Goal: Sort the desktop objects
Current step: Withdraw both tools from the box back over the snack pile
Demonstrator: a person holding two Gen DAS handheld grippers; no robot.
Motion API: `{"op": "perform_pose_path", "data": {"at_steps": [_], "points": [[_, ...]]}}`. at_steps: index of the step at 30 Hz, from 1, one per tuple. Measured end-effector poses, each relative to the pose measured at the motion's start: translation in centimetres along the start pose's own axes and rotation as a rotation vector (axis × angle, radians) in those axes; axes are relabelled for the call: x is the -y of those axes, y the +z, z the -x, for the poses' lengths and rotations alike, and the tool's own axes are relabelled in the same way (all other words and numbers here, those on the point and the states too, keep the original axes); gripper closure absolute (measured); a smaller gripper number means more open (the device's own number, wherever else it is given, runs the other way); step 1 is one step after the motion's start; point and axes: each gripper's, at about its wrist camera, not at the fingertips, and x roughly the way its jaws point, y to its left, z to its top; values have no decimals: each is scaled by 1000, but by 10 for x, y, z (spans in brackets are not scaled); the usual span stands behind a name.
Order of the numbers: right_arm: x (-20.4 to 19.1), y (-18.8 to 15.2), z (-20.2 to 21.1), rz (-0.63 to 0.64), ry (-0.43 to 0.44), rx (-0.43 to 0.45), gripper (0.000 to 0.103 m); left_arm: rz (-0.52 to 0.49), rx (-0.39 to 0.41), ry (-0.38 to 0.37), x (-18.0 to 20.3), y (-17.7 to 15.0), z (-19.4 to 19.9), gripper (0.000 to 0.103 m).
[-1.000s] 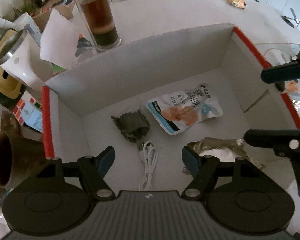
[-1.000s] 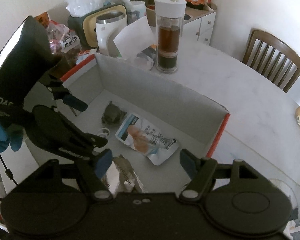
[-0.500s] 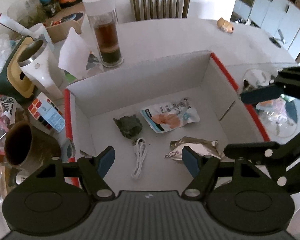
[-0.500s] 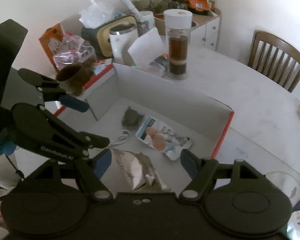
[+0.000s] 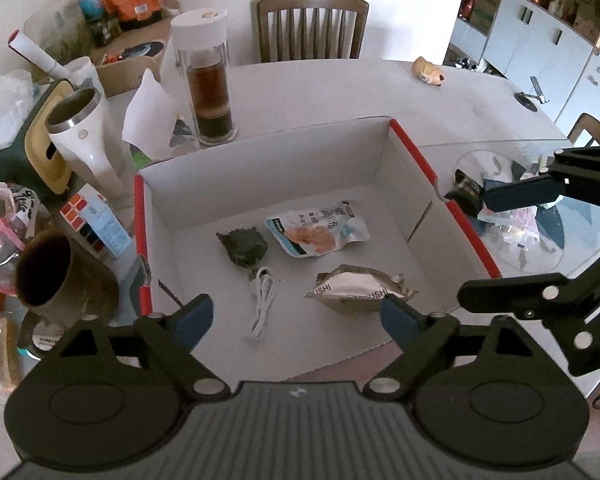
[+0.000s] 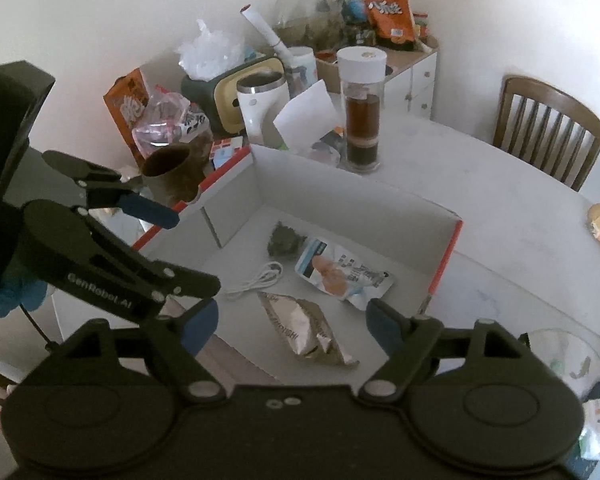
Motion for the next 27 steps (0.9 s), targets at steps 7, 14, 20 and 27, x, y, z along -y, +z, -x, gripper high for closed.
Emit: {"op": "perform_pose_path", "data": {"at_steps": [7,14,20,27], "points": [[-7,-8,14,-25,-51,45,18,24,22,-27,-1,-10,8,0],[-8,-17,29,-91,-64,78,17,2,42,-45,4,-20,17,0],[-9,-31,47,-135,-91,103,17,20,67,-79,10,-22,24,0],[0,-47,67,-174,-112,129,17,10,92,-82,30,-21,30,0]]}}
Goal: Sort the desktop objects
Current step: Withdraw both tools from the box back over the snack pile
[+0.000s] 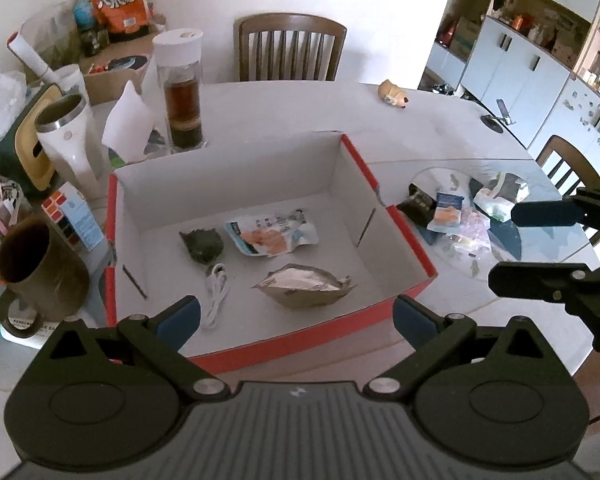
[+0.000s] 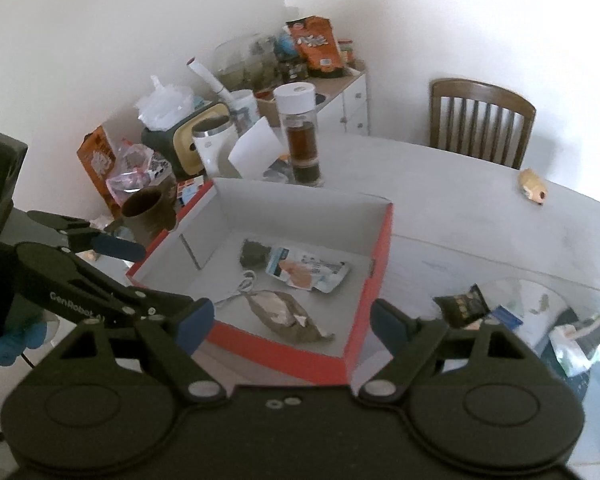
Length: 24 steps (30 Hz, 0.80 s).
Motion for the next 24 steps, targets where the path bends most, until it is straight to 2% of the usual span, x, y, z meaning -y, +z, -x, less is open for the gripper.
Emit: {"op": "perform_pose_path", "data": {"at_steps": [5,13,24], "points": [[11,-9,11,-11,14,-3,17,9,17,-4,17,2,1,0],[41,-19,34,-8,-10,5,17,-7,31,-17,54,9,-3,0],[96,-30,58,-46,-81,22,17,-33,63,-38,100,22,-13,0]]}}
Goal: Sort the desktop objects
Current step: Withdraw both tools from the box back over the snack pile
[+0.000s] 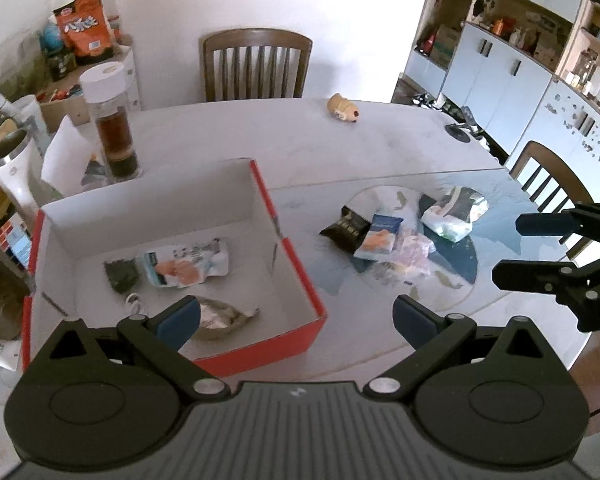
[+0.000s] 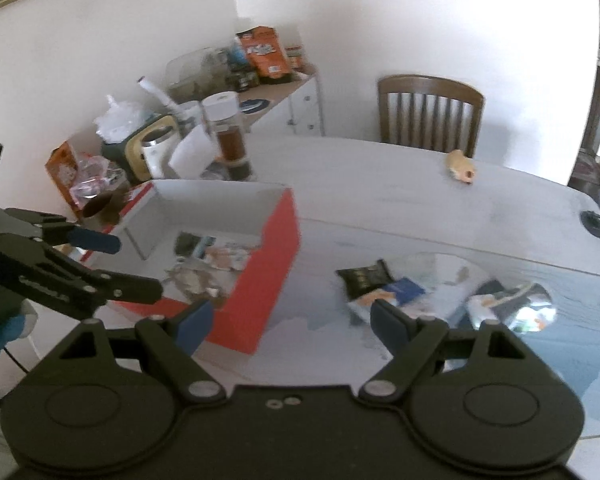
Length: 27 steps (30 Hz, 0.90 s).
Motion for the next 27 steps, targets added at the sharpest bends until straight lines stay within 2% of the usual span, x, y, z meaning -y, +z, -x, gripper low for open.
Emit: {"op": "perform_pose_path", "data": {"at_steps": [13,27], "points": [[53,-13,7,-55,-128,21,17,-92,33,-50,39,30,-34,0],[104,-20,0,-129,-254,13,17,-191,63,-73,52,79,-93,0]]}}
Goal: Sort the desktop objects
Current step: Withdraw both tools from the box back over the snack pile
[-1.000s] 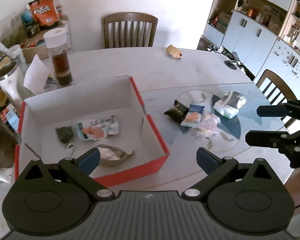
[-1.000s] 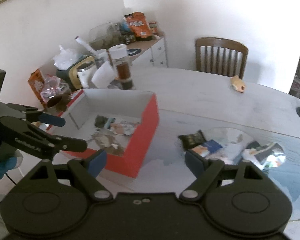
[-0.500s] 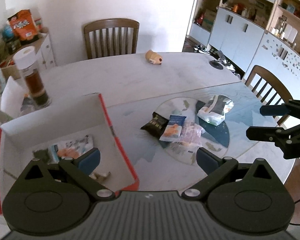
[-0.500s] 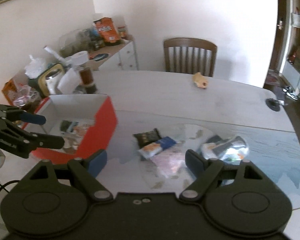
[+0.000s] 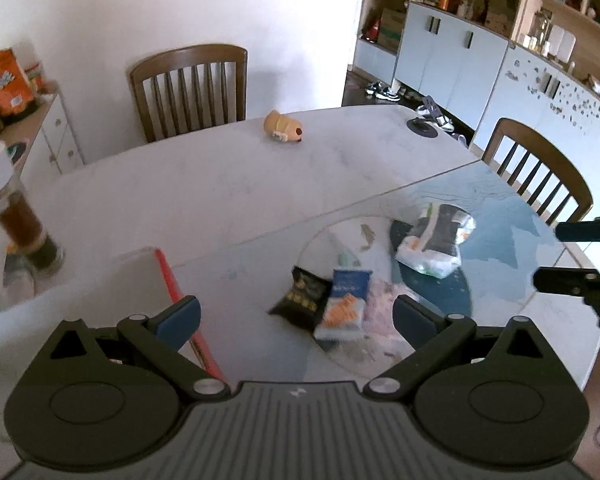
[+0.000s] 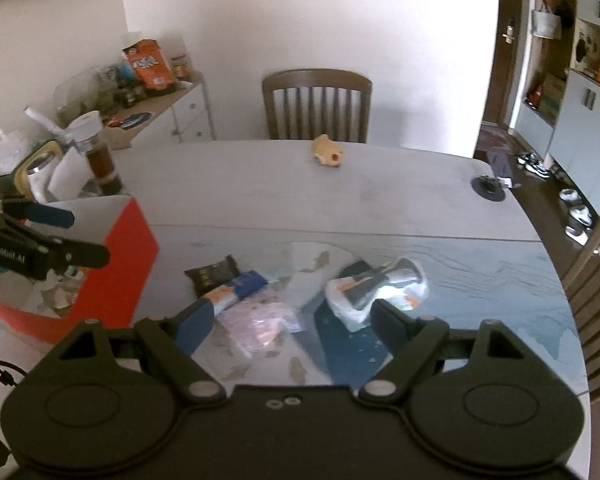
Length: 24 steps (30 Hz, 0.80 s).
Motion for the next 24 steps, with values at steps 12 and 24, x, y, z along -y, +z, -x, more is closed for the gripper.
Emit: {"op": "perform_pose_path", "data": {"at_steps": [12,24], "points": [[32,8,-34,-46,-55,-43,17,-142,-56,-44,3,30,-61,4],[64,20,-80,-124,-84,-135,17,-162,-231,-39,-5,44,-122,14]]}}
